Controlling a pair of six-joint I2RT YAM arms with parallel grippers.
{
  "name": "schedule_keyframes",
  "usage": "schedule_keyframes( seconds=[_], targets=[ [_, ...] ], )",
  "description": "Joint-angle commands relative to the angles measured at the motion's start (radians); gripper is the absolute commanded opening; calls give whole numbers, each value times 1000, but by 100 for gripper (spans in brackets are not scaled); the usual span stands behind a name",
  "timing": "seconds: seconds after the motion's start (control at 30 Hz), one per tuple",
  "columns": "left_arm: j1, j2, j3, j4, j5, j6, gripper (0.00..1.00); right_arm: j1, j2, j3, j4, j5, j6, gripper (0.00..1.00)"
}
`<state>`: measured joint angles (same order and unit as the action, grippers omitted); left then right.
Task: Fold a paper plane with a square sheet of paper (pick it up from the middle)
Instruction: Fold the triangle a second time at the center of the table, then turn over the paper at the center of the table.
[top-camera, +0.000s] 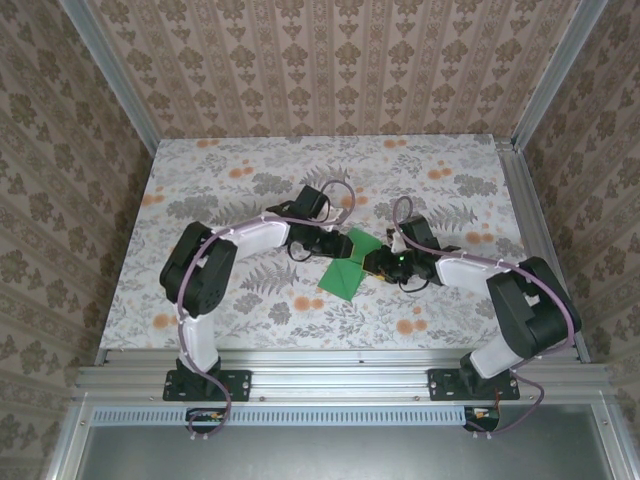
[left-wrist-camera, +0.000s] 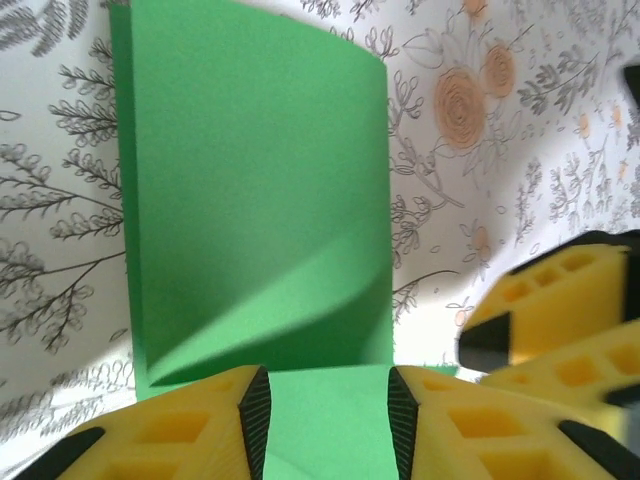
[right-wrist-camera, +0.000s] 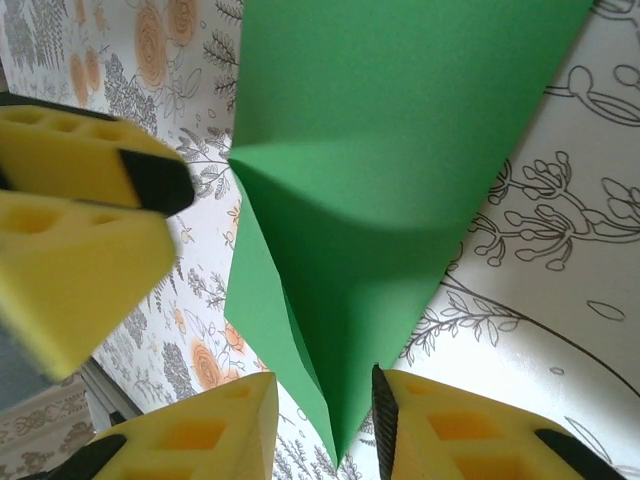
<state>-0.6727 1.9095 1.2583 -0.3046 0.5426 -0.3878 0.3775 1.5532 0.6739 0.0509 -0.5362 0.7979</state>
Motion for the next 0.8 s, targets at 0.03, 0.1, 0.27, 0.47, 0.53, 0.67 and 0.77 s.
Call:
schedule_keyframes(
  seconds=[0.03,0.1,0.27,0.47,0.53,0.67,0.77],
  targets=[
    [-2,-67,-1,-97,-56,16,44,-2,33,24,51,-46,11,36],
    [-1,-91,-29,-100,-72,15,46,1,52,28,61,-52,7,38],
    [0,-167,-108,-77,-81,-20,51,27,98,41,120,-84,15,38],
    [-1,-248,-230,26,-51,-101,59,57,169,70,144,-94,11,32],
    [1,-262,-268,77,-31,-138,61,66,187,80,146,-91,8,26],
    [2,-286,-342,186,-2,-209,64,75,191,87,164,-99,12,13],
    [15,-307,-391,271,19,-258,67,75,168,90,177,-110,13,6]
  ],
)
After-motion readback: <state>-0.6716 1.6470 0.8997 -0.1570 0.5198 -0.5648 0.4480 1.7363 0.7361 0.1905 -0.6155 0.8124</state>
